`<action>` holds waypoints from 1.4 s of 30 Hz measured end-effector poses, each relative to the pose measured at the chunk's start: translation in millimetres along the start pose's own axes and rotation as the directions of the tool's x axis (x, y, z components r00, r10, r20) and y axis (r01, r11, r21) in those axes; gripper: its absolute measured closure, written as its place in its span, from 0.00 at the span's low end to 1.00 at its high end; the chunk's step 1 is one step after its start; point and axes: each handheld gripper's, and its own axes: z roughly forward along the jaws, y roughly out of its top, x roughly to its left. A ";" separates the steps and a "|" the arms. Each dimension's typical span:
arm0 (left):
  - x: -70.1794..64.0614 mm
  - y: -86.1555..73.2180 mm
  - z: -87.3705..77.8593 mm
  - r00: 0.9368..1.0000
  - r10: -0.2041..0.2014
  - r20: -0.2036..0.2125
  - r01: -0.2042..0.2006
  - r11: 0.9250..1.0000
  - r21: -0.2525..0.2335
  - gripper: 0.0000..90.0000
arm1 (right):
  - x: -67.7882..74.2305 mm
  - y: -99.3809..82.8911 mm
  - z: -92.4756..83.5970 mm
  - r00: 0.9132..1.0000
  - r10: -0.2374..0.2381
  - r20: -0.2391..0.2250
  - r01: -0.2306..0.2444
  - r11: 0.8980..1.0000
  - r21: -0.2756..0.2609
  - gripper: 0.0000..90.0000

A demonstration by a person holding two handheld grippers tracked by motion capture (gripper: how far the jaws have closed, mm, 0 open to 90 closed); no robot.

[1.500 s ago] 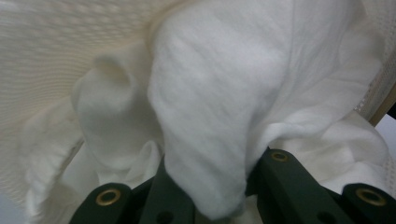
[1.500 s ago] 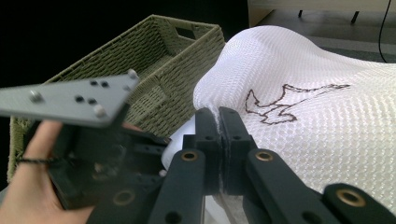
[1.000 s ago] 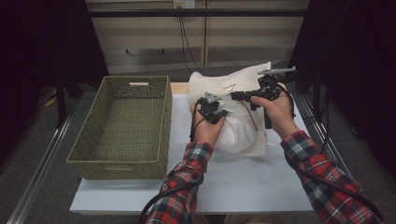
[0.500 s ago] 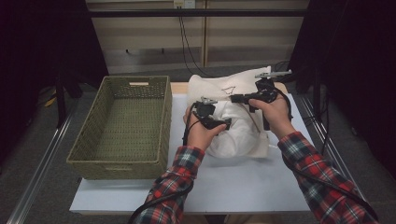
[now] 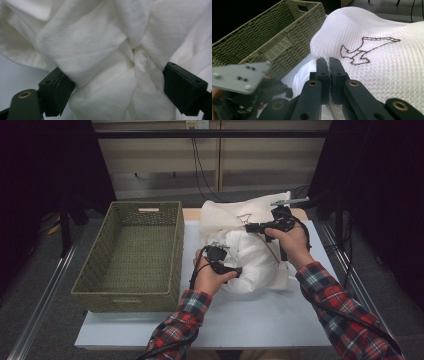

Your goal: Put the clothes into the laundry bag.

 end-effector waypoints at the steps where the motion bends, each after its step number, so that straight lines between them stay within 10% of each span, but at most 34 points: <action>1: 0.0 -1.9 3.7 1.000 -0.008 0.013 0.008 1.000 0.001 0.28 | -0.1 -0.2 0.2 1.000 -0.007 0.000 0.007 1.000 0.003 0.98; 10: -2.1 1.9 14.8 0.997 -0.063 0.048 0.063 0.998 -0.008 0.82 | -0.8 0.2 -0.9 1.000 -0.003 -0.008 0.003 1.000 0.008 0.98; 42: -3.0 55.2 23.3 0.996 -0.091 0.013 0.091 0.965 -0.247 0.85 | -1.9 4.6 -17.4 0.999 0.010 -0.047 -0.012 0.999 -0.034 0.98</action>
